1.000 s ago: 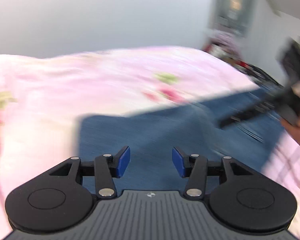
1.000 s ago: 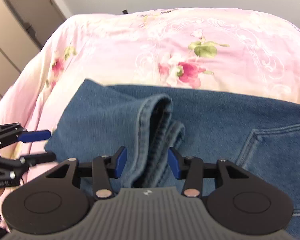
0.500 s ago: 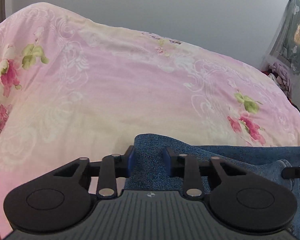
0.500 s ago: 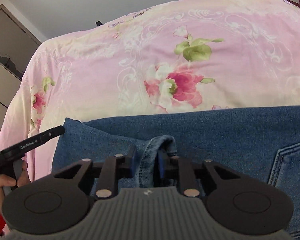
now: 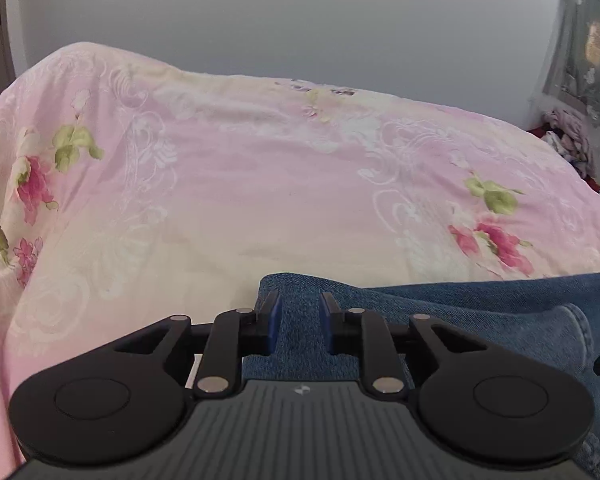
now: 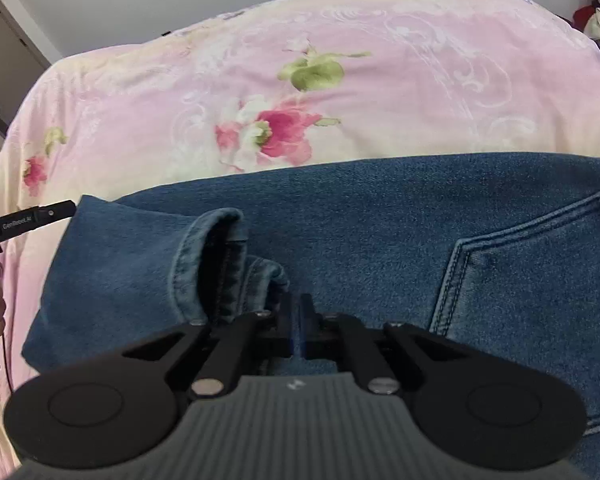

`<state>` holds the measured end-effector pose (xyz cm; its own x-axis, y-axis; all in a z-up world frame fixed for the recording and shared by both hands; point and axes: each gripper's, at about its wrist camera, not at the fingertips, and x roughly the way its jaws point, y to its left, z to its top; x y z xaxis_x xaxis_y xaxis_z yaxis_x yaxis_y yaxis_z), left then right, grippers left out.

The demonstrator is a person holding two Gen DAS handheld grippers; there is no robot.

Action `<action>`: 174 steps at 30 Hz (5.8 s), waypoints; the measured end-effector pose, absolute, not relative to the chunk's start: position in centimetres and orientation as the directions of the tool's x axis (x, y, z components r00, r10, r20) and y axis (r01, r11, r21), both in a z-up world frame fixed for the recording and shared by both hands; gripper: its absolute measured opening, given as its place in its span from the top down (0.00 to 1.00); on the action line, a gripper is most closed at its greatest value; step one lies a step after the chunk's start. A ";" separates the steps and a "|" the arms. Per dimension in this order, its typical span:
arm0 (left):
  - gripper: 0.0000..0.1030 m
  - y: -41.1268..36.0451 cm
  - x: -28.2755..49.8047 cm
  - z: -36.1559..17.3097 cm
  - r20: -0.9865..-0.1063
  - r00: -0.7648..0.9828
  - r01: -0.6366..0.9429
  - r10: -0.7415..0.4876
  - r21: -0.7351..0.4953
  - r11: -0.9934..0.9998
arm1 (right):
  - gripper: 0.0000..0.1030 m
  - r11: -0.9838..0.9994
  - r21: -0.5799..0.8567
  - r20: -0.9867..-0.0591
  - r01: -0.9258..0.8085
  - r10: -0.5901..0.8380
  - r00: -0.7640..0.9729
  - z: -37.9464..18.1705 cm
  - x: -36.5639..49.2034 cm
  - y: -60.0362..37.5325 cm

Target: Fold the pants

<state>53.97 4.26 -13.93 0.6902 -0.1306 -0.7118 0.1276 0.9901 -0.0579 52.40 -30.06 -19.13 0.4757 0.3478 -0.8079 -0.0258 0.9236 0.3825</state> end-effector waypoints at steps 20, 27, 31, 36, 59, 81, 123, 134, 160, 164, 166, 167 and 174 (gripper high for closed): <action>0.58 8.7 40.1 -14.0 -0.717 0.664 0.323 -0.211 0.022 0.946 | 0.97 0.846 0.521 -0.713 -0.114 0.505 0.487 -14.0 44.9 -25.6; 0.60 8.2 41.0 -14.2 -0.713 0.666 0.291 -0.221 -0.024 0.956 | 1.00 0.908 0.417 -0.839 -0.040 0.401 0.369 -20.2 44.4 -23.7; 0.70 6.9 41.9 -14.7 -0.734 0.633 0.318 -0.248 -0.047 0.947 | 0.99 0.908 0.414 -0.834 -0.060 0.405 0.375 -20.1 45.0 -23.1; 0.73 3.9 41.7 -17.6 -0.768 0.608 0.364 -0.201 0.045 0.930 | 0.60 0.930 0.349 -0.828 -0.118 0.364 0.426 -17.1 44.4 -23.4; 0.61 7.1 39.9 -14.3 -0.721 0.641 0.360 -0.263 -0.020 0.933 | 0.72 0.712 0.693 -0.657 0.115 0.556 0.510 -24.1 50.5 -30.4; 0.45 6.9 38.1 -17.5 -0.760 0.636 0.398 -0.133 0.175 0.901 | 0.88 0.921 0.380 -0.759 -0.084 0.363 0.541 -16.3 53.3 -26.2; 0.67 -15.4 41.4 -11.7 -0.781 0.566 0.543 -0.265 0.110 0.833 | 0.42 0.974 0.154 -0.875 0.166 0.056 0.480 -15.5 38.2 -51.1; 0.68 -19.7 44.9 -17.2 -0.867 0.460 0.529 -0.193 0.093 0.844 | 0.36 0.915 0.313 -0.852 0.253 0.153 0.500 -19.2 41.1 -54.8; 0.74 -20.7 44.3 -19.9 -0.867 0.470 0.580 -0.162 0.165 0.798 | 0.71 0.892 0.397 -0.718 0.214 0.157 0.678 -10.1 42.5 -49.9; 0.75 -21.3 43.3 -20.5 -0.846 0.513 0.582 -0.144 0.220 0.783 | 0.72 0.928 0.354 -0.689 0.116 0.175 0.704 -6.2 43.0 -45.4; 0.75 -20.8 43.4 -20.1 -0.845 0.509 0.577 -0.165 0.193 0.794 | 0.73 0.945 0.318 -0.685 0.079 0.171 0.708 -4.6 43.4 -43.1; 0.75 -20.5 43.5 -19.8 -0.844 0.505 0.577 -0.181 0.174 0.798 | 0.73 0.953 0.296 -0.685 0.062 0.167 0.710 -3.9 43.5 -41.8; 0.74 -16.0 42.2 -14.4 -0.787 0.519 0.603 -0.335 0.059 0.796 | 0.73 0.979 0.202 -0.692 0.012 0.134 0.709 -0.2 44.6 -35.3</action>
